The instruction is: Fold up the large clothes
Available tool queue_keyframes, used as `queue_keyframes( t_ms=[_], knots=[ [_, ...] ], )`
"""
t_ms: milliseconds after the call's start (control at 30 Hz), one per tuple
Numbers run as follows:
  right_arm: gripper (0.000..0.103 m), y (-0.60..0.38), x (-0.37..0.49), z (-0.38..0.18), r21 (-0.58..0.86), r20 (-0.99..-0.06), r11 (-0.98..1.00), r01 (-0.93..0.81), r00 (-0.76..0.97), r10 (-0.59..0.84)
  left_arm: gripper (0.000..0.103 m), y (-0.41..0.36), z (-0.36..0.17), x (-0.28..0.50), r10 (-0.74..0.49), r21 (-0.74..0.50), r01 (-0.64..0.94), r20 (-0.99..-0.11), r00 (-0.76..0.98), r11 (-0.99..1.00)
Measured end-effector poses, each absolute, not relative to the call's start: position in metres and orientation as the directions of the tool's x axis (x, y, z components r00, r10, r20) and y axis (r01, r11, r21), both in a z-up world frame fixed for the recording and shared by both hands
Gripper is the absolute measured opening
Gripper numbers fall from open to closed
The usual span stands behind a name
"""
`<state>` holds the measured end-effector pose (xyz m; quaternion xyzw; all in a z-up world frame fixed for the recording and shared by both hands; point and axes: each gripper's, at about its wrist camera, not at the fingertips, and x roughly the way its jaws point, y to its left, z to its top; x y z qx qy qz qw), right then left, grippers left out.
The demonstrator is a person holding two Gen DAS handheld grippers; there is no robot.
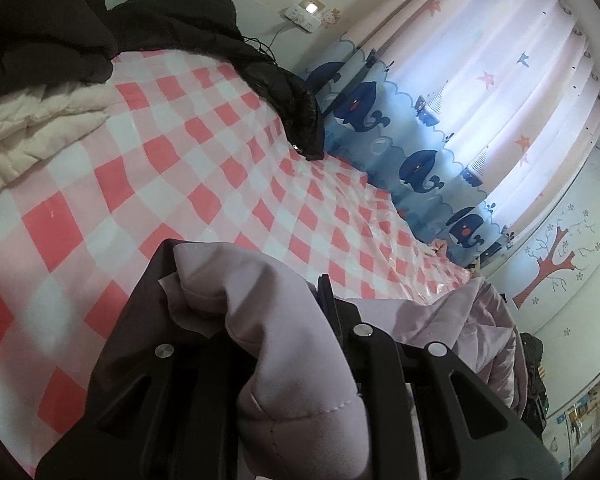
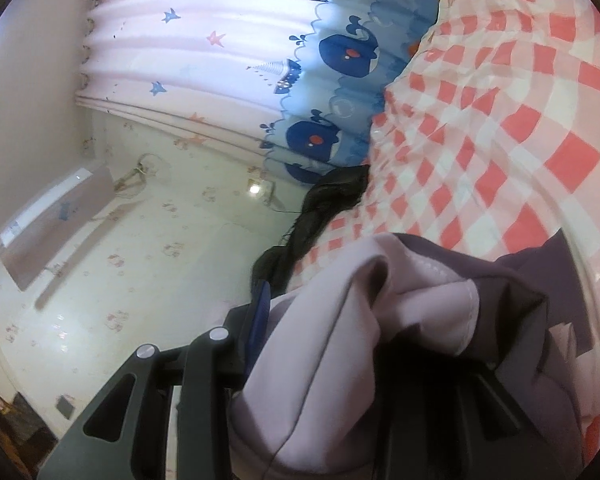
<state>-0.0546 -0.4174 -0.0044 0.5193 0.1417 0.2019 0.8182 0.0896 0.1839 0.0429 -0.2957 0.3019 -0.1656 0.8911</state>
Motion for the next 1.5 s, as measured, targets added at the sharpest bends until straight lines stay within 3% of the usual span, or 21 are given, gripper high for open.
queue_keyframes(
  t_ms=[233,1500],
  knots=[
    [0.035,-0.417,-0.044,-0.016,0.902,-0.084,0.410,-0.134,0.877,0.472,0.015,0.176,0.031,0.096,-0.438,-0.594,0.080,-0.489,0.754,0.801],
    [0.036,-0.426,-0.016,-0.069,0.929,-0.202,0.370,0.008,0.848,0.490,0.016,0.159,-0.014,0.123,-0.378,-0.535,-0.019,-0.620,0.687,0.844]
  ],
)
